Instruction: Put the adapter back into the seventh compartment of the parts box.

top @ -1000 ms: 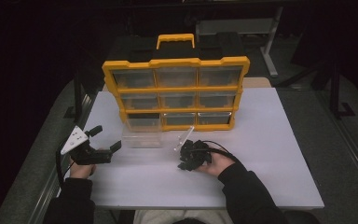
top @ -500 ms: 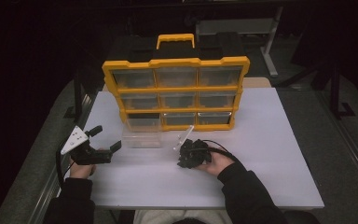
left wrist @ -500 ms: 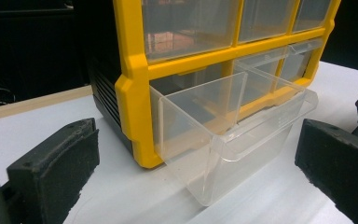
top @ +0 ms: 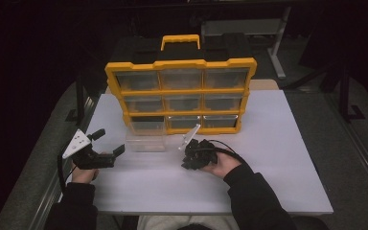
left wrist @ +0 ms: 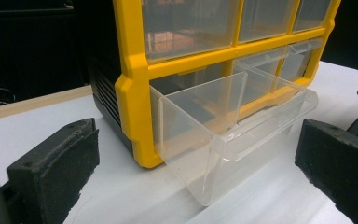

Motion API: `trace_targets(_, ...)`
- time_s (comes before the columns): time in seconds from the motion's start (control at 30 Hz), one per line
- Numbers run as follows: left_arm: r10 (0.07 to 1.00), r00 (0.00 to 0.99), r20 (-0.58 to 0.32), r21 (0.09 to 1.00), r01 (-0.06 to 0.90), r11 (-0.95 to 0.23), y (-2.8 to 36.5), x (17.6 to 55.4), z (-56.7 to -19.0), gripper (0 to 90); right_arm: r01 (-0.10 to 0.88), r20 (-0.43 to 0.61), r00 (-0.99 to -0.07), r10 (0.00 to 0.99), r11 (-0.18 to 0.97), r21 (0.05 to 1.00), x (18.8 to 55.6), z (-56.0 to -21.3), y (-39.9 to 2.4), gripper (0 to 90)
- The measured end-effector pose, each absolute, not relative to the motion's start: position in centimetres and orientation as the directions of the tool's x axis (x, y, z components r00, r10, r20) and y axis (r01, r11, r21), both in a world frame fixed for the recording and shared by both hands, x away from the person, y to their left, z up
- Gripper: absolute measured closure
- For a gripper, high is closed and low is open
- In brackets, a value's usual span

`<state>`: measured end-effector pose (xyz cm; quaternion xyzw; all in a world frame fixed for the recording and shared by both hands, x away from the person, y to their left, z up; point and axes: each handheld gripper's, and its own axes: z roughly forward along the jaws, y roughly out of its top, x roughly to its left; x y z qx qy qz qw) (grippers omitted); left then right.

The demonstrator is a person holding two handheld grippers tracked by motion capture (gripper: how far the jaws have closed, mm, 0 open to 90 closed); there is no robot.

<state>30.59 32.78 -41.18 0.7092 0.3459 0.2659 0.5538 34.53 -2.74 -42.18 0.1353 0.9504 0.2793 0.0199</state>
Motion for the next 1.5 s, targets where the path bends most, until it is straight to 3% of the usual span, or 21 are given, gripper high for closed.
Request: trace_targets(1.5,0.785,0.620,-0.004,0.970,0.193,-0.148,32.8,30.6,-41.2,0.0,0.211,-0.016,-0.960,0.279,0.760,0.615,36.2,-36.3,-2.9,75.1)
